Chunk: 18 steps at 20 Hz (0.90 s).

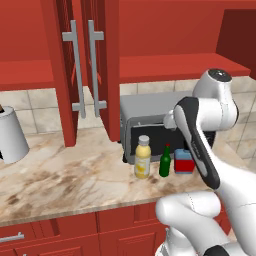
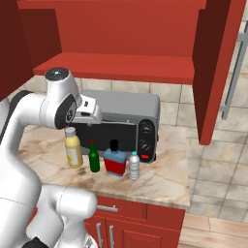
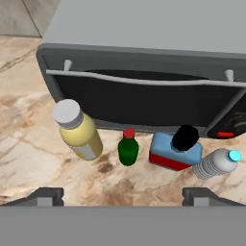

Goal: Sort all alcoholic drinks to one cabinet, and non-alcoholic drinks to the other.

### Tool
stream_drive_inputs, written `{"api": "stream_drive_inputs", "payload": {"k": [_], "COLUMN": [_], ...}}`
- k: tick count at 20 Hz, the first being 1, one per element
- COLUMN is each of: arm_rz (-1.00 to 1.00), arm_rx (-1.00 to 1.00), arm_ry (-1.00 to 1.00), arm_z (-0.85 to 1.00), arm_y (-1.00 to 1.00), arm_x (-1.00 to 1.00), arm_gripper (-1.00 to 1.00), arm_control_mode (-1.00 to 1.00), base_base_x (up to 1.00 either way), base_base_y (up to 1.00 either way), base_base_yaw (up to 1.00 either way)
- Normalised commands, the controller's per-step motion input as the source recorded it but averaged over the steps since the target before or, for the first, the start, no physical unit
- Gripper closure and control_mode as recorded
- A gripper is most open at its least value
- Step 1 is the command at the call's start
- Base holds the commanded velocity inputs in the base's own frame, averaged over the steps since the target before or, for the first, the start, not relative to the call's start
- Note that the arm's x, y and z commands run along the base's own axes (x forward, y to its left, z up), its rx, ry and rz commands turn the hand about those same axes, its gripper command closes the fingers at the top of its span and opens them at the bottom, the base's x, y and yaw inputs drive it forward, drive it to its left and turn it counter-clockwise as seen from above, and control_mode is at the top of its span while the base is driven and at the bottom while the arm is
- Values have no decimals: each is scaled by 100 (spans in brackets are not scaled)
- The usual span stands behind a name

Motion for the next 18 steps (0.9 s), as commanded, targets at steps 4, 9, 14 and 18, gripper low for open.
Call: {"api": "stream_drive_inputs", "payload": {"k": [4, 9, 14, 18], "arm_rz": [0, 0, 0, 0], "arm_rx": [0, 0, 0, -1], "arm_ry": [-1, -1, -2, 0], "arm_z": [-14, -9, -8, -18], "arm_y": [-6, -19, -24, -19], "arm_x": [-15, -10, -13, -2], "arm_gripper": [-100, -100, -100, -100], "arm_control_mode": [-100, -100, -100, -100], "base_base_x": [0, 0, 0, 0], "base_base_y": [0, 0, 0, 0], "base_base_yaw": [0, 0, 0, 0]}}
